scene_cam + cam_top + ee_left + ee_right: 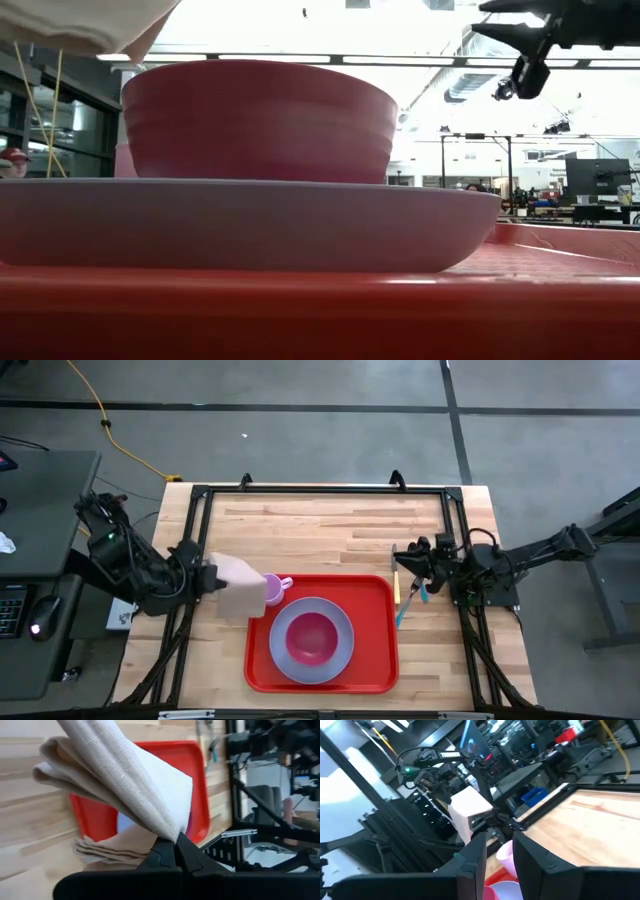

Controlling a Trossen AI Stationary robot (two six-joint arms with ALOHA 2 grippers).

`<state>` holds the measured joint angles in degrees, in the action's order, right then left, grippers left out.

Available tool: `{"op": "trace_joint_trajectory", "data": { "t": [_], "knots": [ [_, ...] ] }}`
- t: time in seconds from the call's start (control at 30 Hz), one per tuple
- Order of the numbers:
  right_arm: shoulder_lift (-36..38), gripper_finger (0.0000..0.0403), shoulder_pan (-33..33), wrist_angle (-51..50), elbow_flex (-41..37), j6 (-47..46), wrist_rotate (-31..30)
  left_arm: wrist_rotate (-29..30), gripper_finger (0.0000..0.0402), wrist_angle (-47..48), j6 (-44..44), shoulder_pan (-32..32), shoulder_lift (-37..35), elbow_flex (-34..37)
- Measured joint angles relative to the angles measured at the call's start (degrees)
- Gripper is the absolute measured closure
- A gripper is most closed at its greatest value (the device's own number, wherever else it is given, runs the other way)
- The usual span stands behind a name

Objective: Set up tray
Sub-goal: Put the brown table napkin on the red serving tray to the right of the purple plate

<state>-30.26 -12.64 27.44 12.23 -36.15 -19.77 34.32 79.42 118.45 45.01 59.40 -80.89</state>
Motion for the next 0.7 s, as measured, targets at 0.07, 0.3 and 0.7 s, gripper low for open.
{"op": "trace_joint_trajectory", "data": {
  "t": [0.07, 0.3, 0.7],
  "knots": [
    [-3.6, 0.0329, 0.0, 4.3, 0.0, 0.0, 1.1, 1.3, 0.0391, 0.0, -0.9, 0.0, 1.3, -1.7],
    [-15.3, 0.0329, 0.0, 18.2, 0.5, -0.5, 6.0, 5.3, 0.0391, -0.8, -2.9, 0.0, 5.1, -6.5],
    [-30.8, 0.0329, 0.0, 20.7, 10.8, -1.1, 17.2, 8.2, 0.0391, -11.8, -9.8, -1.5, 9.6, -7.4]
  ]
}}
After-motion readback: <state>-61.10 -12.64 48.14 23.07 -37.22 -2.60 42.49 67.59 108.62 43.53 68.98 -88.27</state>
